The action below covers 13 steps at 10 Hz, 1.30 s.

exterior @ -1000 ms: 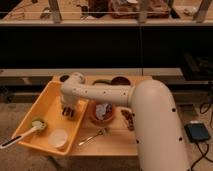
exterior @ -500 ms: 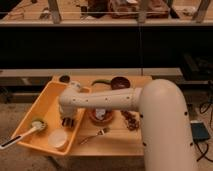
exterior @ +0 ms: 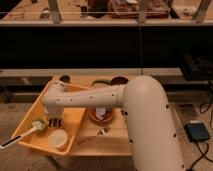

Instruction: Wipe tray with eraser

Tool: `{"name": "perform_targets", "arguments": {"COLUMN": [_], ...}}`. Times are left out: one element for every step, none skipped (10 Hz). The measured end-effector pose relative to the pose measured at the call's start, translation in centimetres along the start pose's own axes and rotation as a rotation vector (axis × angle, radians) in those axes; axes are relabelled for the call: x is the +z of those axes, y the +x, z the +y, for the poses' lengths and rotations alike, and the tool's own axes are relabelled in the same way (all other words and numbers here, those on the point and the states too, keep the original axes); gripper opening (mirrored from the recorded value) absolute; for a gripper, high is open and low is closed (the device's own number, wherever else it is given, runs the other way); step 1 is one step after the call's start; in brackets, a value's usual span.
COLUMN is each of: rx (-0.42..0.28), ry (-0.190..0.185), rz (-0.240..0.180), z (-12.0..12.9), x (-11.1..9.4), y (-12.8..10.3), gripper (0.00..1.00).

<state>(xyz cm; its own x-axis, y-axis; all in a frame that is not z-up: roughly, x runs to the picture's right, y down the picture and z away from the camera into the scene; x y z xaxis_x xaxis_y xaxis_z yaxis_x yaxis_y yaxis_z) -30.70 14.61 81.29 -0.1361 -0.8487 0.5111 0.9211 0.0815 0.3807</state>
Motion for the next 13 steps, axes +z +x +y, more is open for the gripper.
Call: {"name": "perform_targets", "arguments": {"rx": [0.002,0.012,0.024,0.039,0.069,0.089,0.120,0.157,0.183,0.199,0.211,0.225,0.235], "ry": [0.019,0.040,0.055,0.065,0.072,0.075,0.081,0.079,0.067,0.056,0.040,0.018,0.003], "rz": [0.003,0.013,0.018,0.018,0.027,0.037,0.053,0.069,0.079,0.082,0.082,0.083,0.078], "z": [-0.2,0.1,0.2,0.4,1.6,2.4,3.6,5.1,6.5,7.5,8.4,9.9,10.6], "x": [0.0,-0.1,0.0,0.1,0.0,0.0,-0.2,-0.6,-0.8,-1.1,-1.1,-1.1,-0.8], "y": [0.8,2.3,3.8,4.9,6.7,7.7,8.8,9.5,9.6,9.4,9.1,8.6,7.8], "gripper": [0.00,0.00,0.00,0.00,0.00,0.00,0.00,0.00,0.00,0.00,0.00,0.00,0.00]}}
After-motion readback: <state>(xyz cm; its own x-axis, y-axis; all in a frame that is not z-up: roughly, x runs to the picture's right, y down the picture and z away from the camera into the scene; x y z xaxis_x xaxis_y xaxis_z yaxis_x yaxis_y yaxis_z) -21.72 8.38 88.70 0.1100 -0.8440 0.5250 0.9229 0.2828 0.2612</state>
